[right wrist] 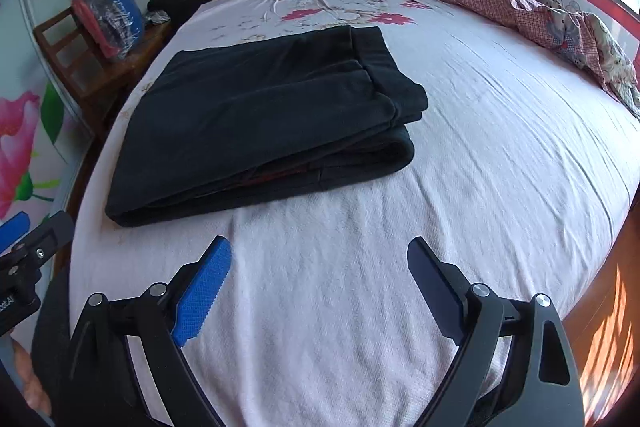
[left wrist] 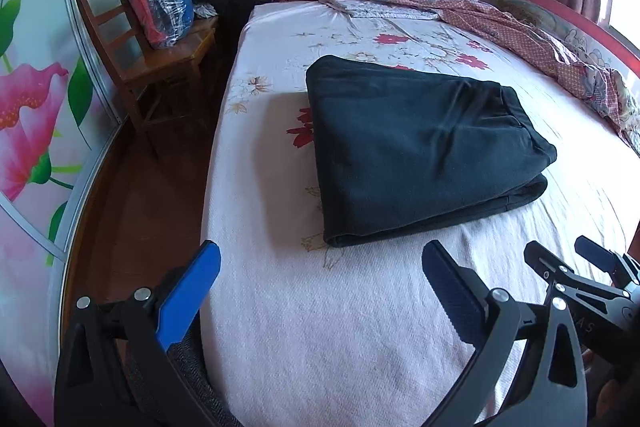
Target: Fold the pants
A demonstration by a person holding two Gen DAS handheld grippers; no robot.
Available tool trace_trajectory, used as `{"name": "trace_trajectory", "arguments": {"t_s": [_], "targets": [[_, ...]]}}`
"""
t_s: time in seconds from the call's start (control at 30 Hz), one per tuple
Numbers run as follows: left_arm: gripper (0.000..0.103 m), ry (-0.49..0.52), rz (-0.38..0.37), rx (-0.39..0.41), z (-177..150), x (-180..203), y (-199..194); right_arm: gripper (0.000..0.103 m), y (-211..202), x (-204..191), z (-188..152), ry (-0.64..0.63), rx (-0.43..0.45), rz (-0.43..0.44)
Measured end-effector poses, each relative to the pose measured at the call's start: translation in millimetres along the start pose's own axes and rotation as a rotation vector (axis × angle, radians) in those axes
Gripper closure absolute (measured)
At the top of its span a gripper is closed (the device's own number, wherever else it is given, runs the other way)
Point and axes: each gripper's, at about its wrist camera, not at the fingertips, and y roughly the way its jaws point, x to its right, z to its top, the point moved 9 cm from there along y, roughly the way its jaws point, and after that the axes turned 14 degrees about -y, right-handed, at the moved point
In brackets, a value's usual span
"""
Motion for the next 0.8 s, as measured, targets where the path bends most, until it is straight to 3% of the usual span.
{"name": "trace_trajectory", "arguments": {"t_s": [0.3, 0.43, 0.53, 0.8], "targets": [[0.002, -0.018, -0.013, 0.02, -6, 5, 10, 0.014, 0, 1, -4, 0.014, 0.001, 0.01], [0.002, -0.023, -0.018, 0.007, -8, 6, 12, 0.014, -6, 0, 1, -0.018, 0.02, -0.028], [0.002, -0.014, -0.023, 0.0, -9, 8, 13, 0.014, -6, -3, 1, -0.008, 0.021, 0.017], [0.002, 0.004, -0.013, -0.013, -13, 11, 15, 0.014, -7, -9, 1, -0.019, 0.013, 0.029]]}}
